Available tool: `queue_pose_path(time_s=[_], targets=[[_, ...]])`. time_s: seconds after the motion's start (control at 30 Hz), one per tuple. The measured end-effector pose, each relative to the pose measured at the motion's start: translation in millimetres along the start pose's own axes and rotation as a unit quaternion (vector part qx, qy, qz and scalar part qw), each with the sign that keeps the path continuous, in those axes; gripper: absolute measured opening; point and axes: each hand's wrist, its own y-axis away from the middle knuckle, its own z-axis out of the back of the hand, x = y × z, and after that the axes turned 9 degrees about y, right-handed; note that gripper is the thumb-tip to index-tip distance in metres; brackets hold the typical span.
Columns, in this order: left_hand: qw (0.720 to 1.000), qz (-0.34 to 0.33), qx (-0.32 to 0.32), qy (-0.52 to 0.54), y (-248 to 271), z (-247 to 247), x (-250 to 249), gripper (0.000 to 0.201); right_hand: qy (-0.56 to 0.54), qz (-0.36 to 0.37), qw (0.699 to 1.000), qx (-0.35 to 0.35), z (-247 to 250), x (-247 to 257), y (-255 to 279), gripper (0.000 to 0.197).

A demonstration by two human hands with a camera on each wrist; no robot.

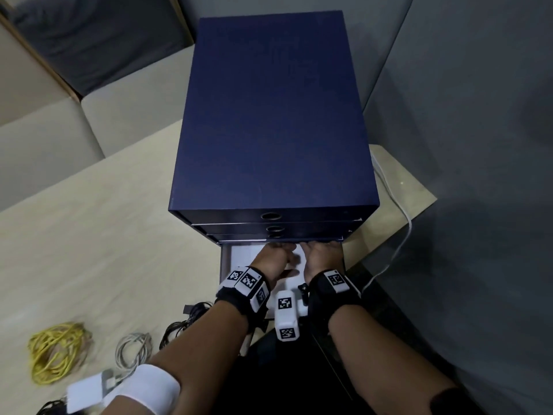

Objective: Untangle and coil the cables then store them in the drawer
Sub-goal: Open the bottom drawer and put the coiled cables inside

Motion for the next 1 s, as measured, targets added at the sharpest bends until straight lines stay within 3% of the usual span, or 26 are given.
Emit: queue_pose_path(time_s=[0.1,0.17,0.3,0.37,0.5,0.57,0.6,0.7,0.77,0.9,1.0], targets=[[0.999,0.022,0.040,-0.008,-1.0,1.4,-2.0,0.052,0.027,-0.007,1.000,0.009,4.3,0.6,-4.7,0.015],[0.998,0.028,0.051,-0.020,-1.9,2.2,-1.4,0.054,0.036,-0.011,0.999,0.023,6.5,1.5,-5.7,0.025],[0.998,0.029,0.051,-0.024,3.8,7.8,-3.1,0.043,0.022,-0.014,0.999,0.018,8.2,0.3,-4.8,0.015],[0.998,0.030,0.048,-0.030,10.3,12.0,-6.0,0.035,0.007,-0.022,1.000,-0.005,5.3,-4.1,-3.5,0.021],[0.997,-0.043,0.038,-0.041,34.9,39.1,-16.1,0.015,0.053,-0.044,0.998,-0.007,1.2,-8.0,4.8,0.009],[0.994,-0.083,0.015,-0.072,48.4,67.2,-17.4,0.016,0.085,-0.028,0.996,0.002,-1.1,-10.3,15.9,0.003],[0.991,-0.096,-0.005,-0.091,52.5,82.7,-17.3,0.018,0.103,-0.011,0.995,0.007,-3.4,-11.3,22.4,0.009],[0.975,-0.121,-0.084,-0.166,65.4,139.6,-9.8,0.012,0.169,0.036,0.983,0.065,-25.2,-18.2,56.3,0.019],[0.955,-0.115,-0.120,-0.244,67.4,165.4,-3.9,0.022,0.204,0.058,0.971,0.110,-38.1,-22.7,78.3,0.019],[0.921,-0.074,-0.098,-0.369,72.0,191.6,13.2,0.042,0.292,0.069,0.934,0.192,-61.1,-46.7,122.4,0.019],[0.899,-0.058,-0.074,-0.428,71.6,194.7,27.2,0.052,0.356,0.075,0.909,0.205,-67.6,-62.4,142.3,0.021]])
